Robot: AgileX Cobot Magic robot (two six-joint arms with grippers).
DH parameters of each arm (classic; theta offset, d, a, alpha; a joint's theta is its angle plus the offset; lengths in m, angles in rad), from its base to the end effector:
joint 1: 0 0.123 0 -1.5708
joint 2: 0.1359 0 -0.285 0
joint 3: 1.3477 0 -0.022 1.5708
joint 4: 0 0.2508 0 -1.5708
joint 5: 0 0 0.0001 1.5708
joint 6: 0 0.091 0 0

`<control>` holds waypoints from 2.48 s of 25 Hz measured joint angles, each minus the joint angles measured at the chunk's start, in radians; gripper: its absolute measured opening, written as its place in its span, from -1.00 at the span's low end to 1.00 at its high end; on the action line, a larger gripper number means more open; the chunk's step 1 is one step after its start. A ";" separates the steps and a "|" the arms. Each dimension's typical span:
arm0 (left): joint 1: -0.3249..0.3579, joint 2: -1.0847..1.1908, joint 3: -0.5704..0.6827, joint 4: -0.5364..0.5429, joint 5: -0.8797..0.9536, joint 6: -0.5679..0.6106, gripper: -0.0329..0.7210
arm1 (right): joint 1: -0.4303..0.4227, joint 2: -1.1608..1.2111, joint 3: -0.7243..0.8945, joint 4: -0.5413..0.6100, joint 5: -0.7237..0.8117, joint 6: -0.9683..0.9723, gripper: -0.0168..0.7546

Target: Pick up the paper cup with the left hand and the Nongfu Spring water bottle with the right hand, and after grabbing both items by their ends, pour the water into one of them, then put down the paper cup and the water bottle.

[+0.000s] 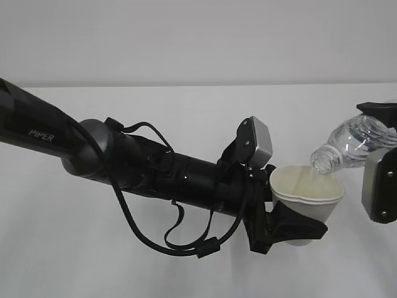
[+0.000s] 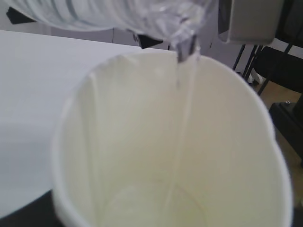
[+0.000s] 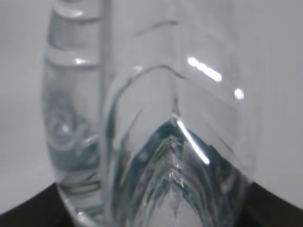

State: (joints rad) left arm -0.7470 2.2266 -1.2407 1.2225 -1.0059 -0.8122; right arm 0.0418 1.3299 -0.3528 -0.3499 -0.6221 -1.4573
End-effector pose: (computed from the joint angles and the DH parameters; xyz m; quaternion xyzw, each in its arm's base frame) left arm 0.2643 -0.3431 0.1188 0.5478 0.5654 -0.4961 0.3663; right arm 0.2294 0.0278 0.1992 -0.6608 0.4546 -0.3921 0.4504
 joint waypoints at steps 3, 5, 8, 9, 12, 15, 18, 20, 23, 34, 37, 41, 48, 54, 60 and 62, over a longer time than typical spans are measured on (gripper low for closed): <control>0.000 0.000 0.000 0.000 0.002 0.000 0.24 | 0.000 0.000 0.000 0.000 0.000 0.000 0.20; 0.000 0.000 0.000 0.000 0.002 0.000 0.24 | 0.000 0.000 0.000 0.000 0.000 0.000 0.20; 0.000 0.000 0.000 0.000 0.002 0.000 0.24 | 0.000 0.000 0.000 -0.001 0.000 0.000 0.20; 0.000 0.000 0.000 0.000 0.002 0.000 0.24 | 0.000 0.000 0.000 -0.001 0.000 0.000 0.20; 0.000 0.000 0.000 0.000 0.002 0.000 0.24 | 0.000 0.000 0.000 -0.001 0.000 -0.002 0.20; 0.000 0.000 0.000 0.000 0.002 0.000 0.24 | 0.000 0.000 0.000 -0.002 -0.001 -0.002 0.20; 0.000 0.000 0.000 0.000 0.002 0.000 0.24 | 0.000 0.000 0.000 -0.002 -0.001 -0.004 0.20; 0.000 0.000 0.000 0.000 0.002 -0.002 0.24 | 0.000 0.000 0.000 -0.002 -0.001 -0.004 0.20; 0.000 0.000 0.000 0.000 0.002 -0.006 0.24 | 0.000 0.000 0.000 -0.002 -0.001 -0.008 0.20; 0.000 0.000 0.000 0.002 0.002 -0.008 0.24 | 0.000 0.000 -0.002 -0.002 -0.002 -0.026 0.20; 0.000 0.000 0.000 0.002 0.002 -0.008 0.24 | 0.000 0.000 -0.002 -0.002 -0.002 -0.026 0.20; 0.000 0.000 0.000 0.004 0.002 -0.008 0.24 | 0.000 0.000 -0.002 -0.002 -0.002 -0.026 0.20; 0.000 0.000 0.000 0.007 0.002 -0.008 0.24 | 0.000 0.000 -0.002 -0.002 -0.003 -0.030 0.20; 0.000 0.000 0.000 0.007 0.002 -0.008 0.24 | 0.000 0.000 -0.002 -0.002 -0.003 -0.029 0.20; 0.000 0.000 0.000 0.007 0.002 -0.008 0.24 | 0.000 0.000 -0.002 -0.002 -0.005 -0.030 0.20; 0.000 0.000 0.000 0.007 0.002 -0.008 0.24 | 0.000 0.000 -0.002 -0.002 -0.005 -0.030 0.20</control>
State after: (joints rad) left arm -0.7470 2.2266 -1.2407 1.2297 -1.0041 -0.8205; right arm 0.0418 1.3299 -0.3548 -0.3521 -0.6267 -1.4874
